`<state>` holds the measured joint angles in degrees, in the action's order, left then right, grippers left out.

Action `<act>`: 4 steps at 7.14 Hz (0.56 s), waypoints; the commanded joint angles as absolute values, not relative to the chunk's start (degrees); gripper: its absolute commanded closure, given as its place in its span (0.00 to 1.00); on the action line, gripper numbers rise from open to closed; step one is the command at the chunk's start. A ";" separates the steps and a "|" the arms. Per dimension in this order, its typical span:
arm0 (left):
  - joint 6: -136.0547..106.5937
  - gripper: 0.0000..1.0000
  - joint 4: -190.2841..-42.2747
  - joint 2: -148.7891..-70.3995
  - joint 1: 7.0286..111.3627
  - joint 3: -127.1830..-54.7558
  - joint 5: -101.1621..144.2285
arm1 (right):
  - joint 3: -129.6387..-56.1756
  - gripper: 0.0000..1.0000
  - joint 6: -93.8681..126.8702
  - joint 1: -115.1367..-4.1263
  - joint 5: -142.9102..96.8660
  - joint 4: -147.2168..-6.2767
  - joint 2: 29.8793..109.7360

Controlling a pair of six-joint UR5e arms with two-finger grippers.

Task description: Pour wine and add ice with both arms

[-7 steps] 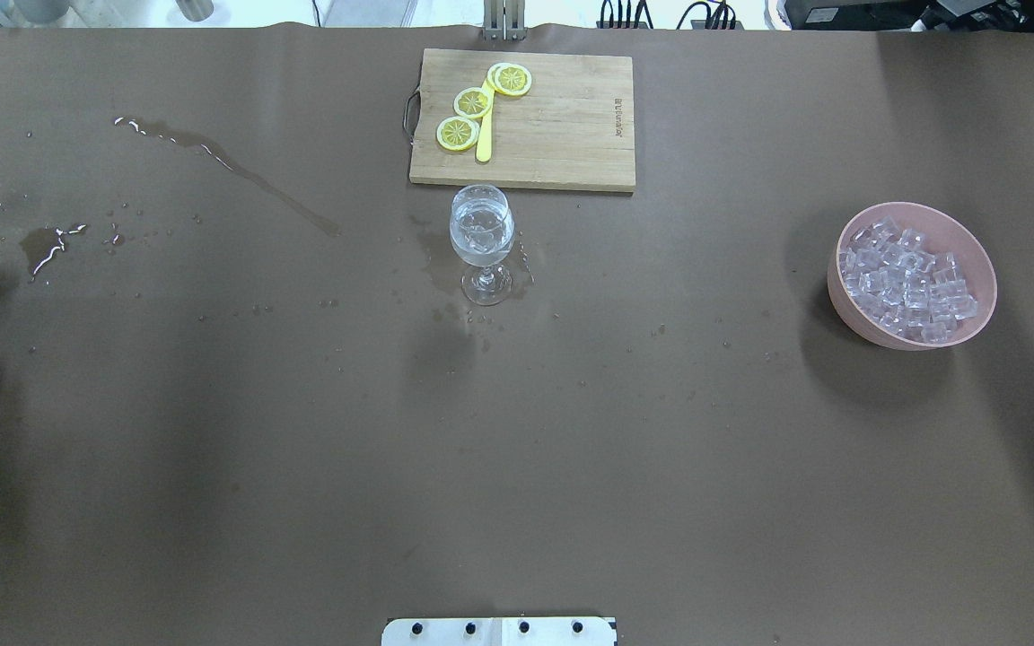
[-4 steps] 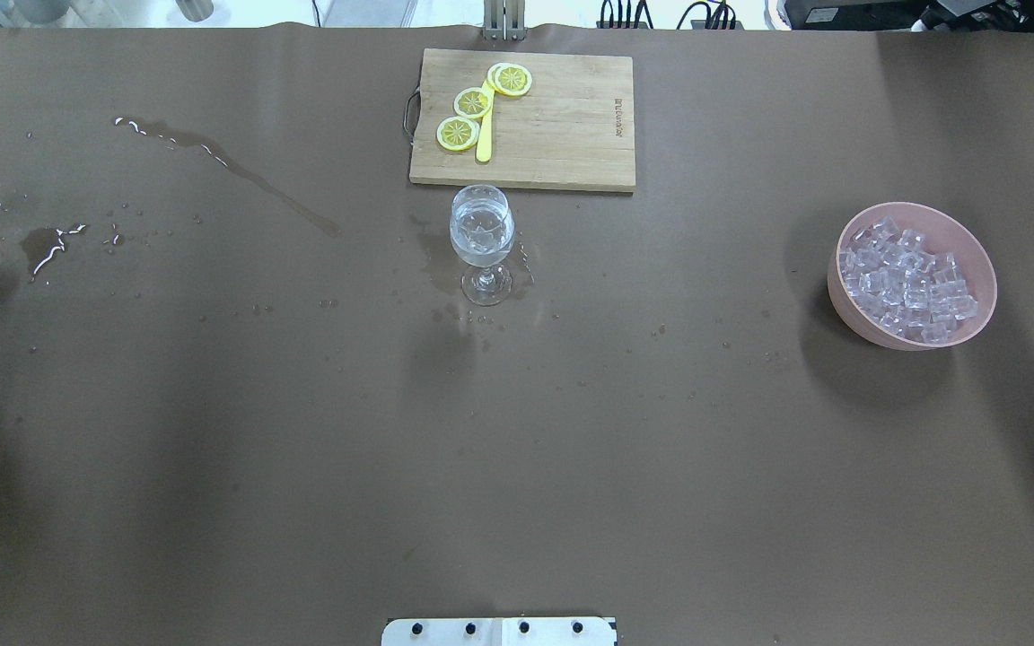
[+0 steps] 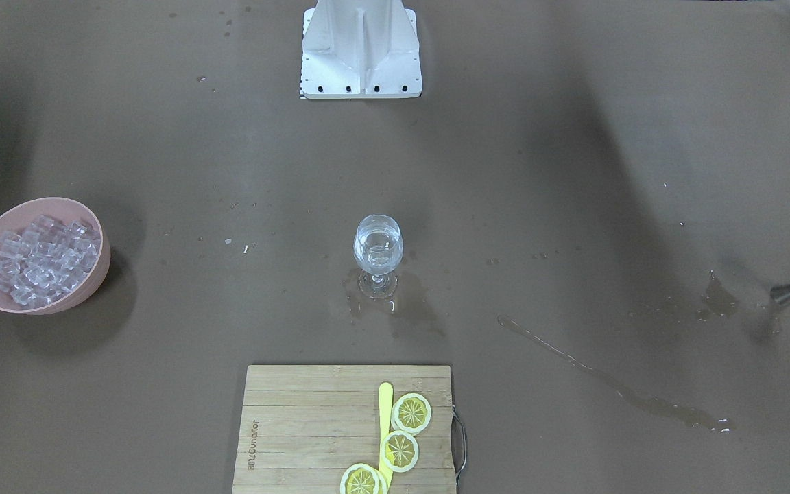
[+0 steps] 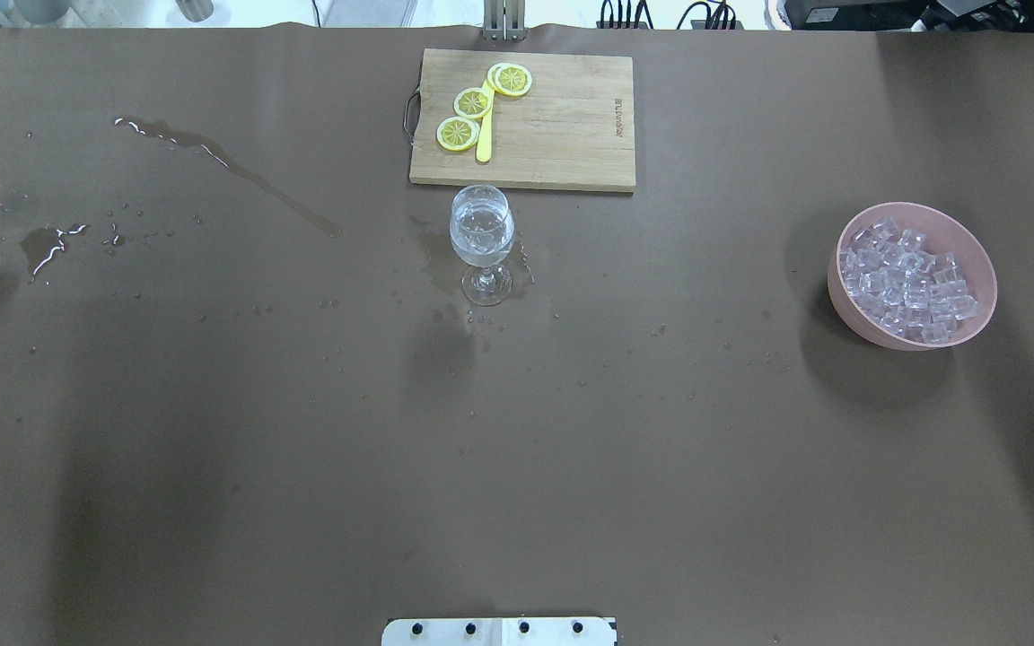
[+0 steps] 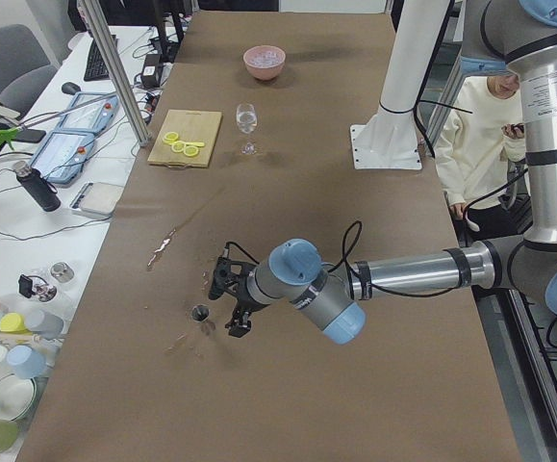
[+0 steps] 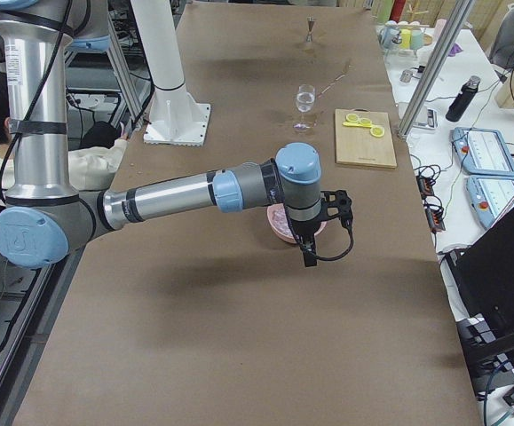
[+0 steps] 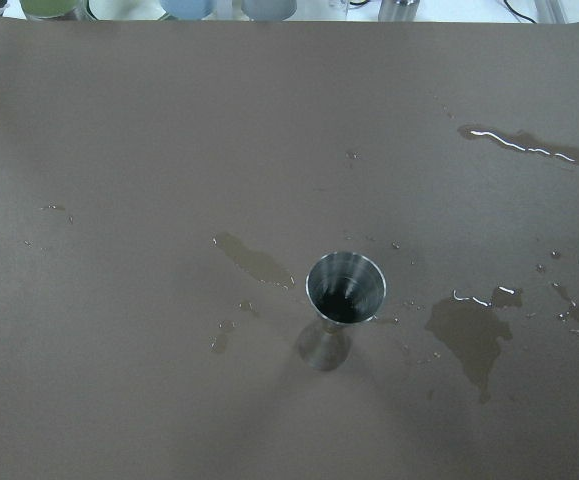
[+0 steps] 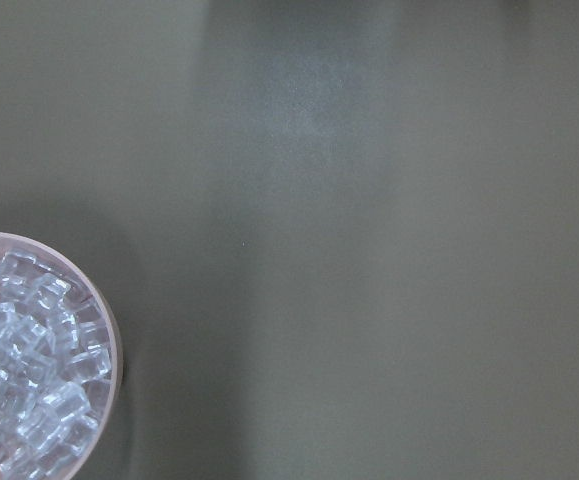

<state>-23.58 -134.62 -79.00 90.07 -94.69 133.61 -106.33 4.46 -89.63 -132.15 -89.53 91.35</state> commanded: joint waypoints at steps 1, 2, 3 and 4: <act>-17.25 0.03 -118.01 -83.30 93.41 -99.05 137.79 | -107.14 0.01 4.57 -90.44 -132.36 -89.91 92.10; -15.92 0.03 -114.12 -84.19 93.43 -100.01 138.33 | -107.14 0.01 4.48 -90.96 -132.19 -89.83 92.72; -14.34 0.03 -109.47 -84.98 93.43 -101.50 139.30 | -107.14 0.01 4.48 -91.66 -132.19 -89.91 92.99; -11.45 0.03 -104.03 -85.69 93.51 -103.25 139.83 | -106.96 0.01 4.40 -91.76 -132.01 -90.00 92.90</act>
<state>-14.40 -110.36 -84.69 93.37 -101.30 138.96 -107.08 4.47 -91.39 -132.16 -89.91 92.79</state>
